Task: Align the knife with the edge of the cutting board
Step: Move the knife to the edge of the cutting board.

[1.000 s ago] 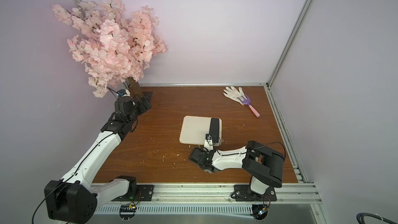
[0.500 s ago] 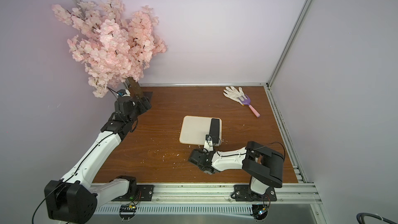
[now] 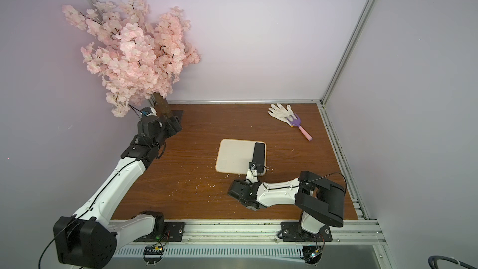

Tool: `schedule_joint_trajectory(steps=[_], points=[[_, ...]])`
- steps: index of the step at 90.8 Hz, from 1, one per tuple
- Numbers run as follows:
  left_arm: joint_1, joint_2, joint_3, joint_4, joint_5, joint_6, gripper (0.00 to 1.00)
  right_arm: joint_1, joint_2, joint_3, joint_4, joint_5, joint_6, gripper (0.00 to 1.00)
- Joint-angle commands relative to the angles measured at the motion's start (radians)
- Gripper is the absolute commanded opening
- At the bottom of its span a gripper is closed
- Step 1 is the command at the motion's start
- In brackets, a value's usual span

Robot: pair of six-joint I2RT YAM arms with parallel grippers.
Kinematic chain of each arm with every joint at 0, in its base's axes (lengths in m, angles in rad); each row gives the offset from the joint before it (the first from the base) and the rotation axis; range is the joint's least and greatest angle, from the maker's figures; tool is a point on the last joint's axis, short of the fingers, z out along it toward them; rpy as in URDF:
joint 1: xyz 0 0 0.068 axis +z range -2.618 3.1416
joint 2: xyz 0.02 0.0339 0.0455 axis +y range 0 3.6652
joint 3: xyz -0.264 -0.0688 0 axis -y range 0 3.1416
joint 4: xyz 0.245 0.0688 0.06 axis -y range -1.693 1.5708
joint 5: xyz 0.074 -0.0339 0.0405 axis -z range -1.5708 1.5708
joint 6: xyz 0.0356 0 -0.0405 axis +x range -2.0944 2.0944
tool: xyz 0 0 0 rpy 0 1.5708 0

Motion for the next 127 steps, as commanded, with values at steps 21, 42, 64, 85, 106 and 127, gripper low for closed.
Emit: schedule_joint_trajectory(steps=[21,42,64,85,106,127], points=[[0.011,0.002,-0.007,-0.017,-0.018,0.018,1.0,0.005,-0.03,-0.011,-0.001,0.052,0.008,0.14],[0.009,0.001,-0.007,-0.017,-0.022,0.02,1.0,-0.004,-0.038,-0.032,0.011,0.055,0.008,0.14],[0.009,0.0,-0.006,-0.018,-0.024,0.019,1.0,-0.003,-0.028,-0.034,0.039,0.046,-0.007,0.15],[0.009,0.0,-0.007,-0.018,-0.025,0.02,1.0,-0.004,-0.023,-0.036,0.05,0.044,-0.014,0.17],[0.009,0.001,-0.007,-0.02,-0.025,0.02,1.0,-0.004,-0.024,-0.042,0.038,0.051,-0.001,0.18],[0.009,0.0,-0.006,-0.02,-0.027,0.021,1.0,-0.007,-0.017,-0.038,0.022,0.059,0.007,0.18]])
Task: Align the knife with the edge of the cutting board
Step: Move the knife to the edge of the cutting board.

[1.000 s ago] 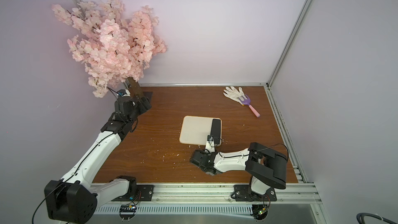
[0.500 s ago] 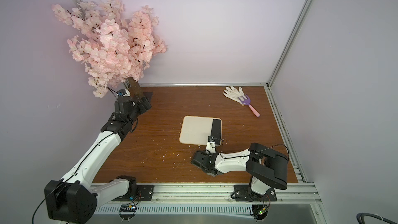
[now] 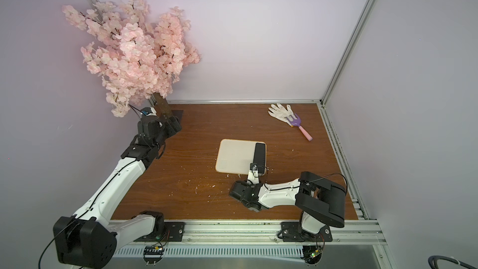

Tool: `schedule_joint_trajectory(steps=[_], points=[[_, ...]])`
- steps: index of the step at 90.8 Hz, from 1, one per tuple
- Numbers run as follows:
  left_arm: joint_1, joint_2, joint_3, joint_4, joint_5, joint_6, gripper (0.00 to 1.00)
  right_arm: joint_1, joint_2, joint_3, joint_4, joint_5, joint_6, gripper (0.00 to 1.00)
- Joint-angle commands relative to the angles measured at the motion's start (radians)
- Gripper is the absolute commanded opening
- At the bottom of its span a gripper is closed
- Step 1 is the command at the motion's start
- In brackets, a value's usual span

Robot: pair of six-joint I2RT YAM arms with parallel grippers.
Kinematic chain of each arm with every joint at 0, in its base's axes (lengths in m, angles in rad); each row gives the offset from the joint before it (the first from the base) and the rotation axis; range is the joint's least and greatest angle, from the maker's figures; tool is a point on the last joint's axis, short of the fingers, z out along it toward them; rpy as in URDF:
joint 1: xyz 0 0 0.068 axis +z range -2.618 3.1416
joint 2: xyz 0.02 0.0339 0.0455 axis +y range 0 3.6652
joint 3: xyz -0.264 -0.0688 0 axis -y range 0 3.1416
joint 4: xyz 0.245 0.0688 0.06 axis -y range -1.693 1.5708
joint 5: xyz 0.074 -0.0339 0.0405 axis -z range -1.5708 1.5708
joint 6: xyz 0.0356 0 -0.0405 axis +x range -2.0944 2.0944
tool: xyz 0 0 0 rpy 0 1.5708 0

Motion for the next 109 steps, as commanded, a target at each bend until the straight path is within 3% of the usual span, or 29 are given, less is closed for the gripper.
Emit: schedule_joint_trajectory(steps=[1,109], points=[[0.009,0.0,-0.007,-0.019,-0.019,0.011,1.0,-0.006,-0.008,-0.001,-0.016,0.057,0.014,0.18],[0.009,0.001,-0.007,-0.021,-0.027,0.013,1.0,-0.021,-0.024,-0.032,0.007,0.065,0.009,0.19]])
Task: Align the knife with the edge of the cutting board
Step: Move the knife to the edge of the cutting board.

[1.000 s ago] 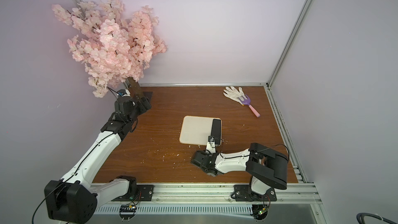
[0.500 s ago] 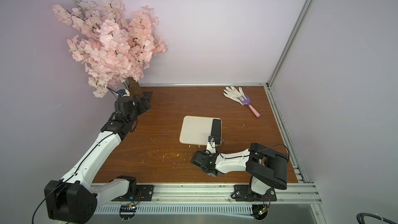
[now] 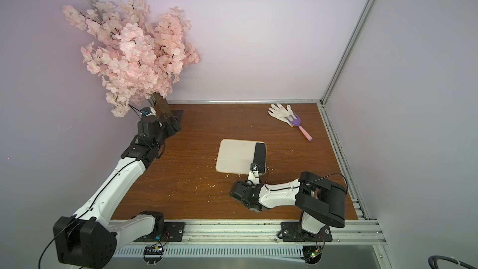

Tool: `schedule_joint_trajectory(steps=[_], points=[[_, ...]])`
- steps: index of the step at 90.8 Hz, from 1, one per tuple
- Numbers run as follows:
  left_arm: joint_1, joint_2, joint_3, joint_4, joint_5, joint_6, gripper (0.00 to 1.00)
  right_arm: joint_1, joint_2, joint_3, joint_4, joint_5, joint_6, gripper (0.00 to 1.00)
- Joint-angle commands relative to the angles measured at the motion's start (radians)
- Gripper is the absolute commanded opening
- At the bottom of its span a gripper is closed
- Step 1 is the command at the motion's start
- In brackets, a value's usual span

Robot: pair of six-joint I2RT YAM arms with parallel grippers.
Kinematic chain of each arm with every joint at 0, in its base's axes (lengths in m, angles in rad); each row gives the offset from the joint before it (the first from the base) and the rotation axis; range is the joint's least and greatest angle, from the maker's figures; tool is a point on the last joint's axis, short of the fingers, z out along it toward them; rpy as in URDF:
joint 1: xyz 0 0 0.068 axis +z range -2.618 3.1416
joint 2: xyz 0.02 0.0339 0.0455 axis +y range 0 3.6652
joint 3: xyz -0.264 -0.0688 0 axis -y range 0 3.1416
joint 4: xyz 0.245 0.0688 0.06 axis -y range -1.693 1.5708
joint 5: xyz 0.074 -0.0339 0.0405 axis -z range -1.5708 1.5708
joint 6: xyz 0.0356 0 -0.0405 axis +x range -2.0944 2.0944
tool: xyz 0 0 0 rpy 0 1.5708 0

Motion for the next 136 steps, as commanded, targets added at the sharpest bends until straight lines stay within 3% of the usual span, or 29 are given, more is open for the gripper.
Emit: schedule_joint_trajectory(steps=[1,30,67,136], points=[[0.009,0.002,-0.007,-0.021,-0.012,0.01,1.0,-0.013,-0.023,-0.015,-0.018,0.052,0.014,0.19],[0.009,0.001,-0.007,-0.021,-0.013,0.01,1.0,-0.016,-0.02,-0.015,-0.013,0.06,0.009,0.18],[0.009,0.003,-0.007,-0.021,-0.01,0.009,1.0,-0.016,0.004,0.039,-0.068,0.091,-0.02,0.09],[0.009,0.003,-0.006,-0.019,-0.01,0.01,1.0,-0.012,0.009,0.027,0.002,0.077,-0.061,0.1]])
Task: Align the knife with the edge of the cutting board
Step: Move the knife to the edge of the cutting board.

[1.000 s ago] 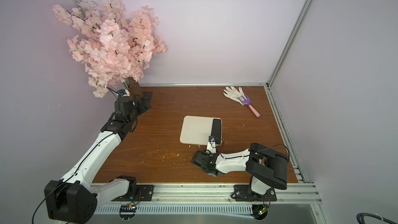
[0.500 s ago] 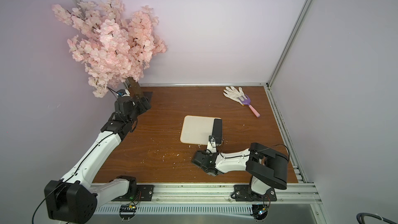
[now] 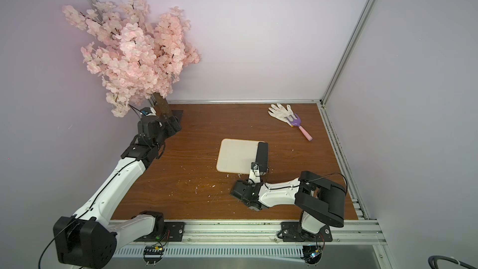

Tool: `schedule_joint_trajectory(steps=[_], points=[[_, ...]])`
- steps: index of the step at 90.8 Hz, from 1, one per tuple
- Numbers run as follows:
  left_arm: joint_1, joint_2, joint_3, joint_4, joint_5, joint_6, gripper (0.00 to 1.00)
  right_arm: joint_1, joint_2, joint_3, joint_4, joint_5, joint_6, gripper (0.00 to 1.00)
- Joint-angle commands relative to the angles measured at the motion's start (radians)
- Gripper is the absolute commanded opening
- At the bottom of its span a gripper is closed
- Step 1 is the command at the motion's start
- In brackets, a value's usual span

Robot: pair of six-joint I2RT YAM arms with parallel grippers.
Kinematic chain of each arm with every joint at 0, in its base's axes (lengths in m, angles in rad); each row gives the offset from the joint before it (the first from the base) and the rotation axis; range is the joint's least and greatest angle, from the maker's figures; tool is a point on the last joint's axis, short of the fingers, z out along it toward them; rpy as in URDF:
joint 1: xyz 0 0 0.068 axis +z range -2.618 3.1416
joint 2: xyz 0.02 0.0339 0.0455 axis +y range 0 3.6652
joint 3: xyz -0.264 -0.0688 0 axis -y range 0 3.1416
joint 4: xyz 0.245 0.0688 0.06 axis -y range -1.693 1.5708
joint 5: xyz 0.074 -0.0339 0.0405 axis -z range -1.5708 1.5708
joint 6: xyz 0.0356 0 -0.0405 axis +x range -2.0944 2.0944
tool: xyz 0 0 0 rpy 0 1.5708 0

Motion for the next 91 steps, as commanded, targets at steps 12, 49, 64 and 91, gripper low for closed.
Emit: schedule_joint_trajectory(steps=[12,49,64,91], points=[[0.009,0.003,-0.006,-0.019,-0.011,0.01,1.0,-0.002,0.003,0.008,0.042,0.044,-0.032,0.1],[0.009,0.003,-0.007,-0.021,-0.015,0.011,1.0,0.0,-0.017,-0.025,0.065,0.034,-0.026,0.14],[0.009,0.004,-0.006,-0.021,-0.015,0.011,1.0,0.0,-0.022,-0.028,0.053,0.04,-0.015,0.13],[0.009,0.004,-0.006,-0.021,-0.017,0.011,1.0,0.003,-0.024,-0.028,0.05,0.039,-0.019,0.13]])
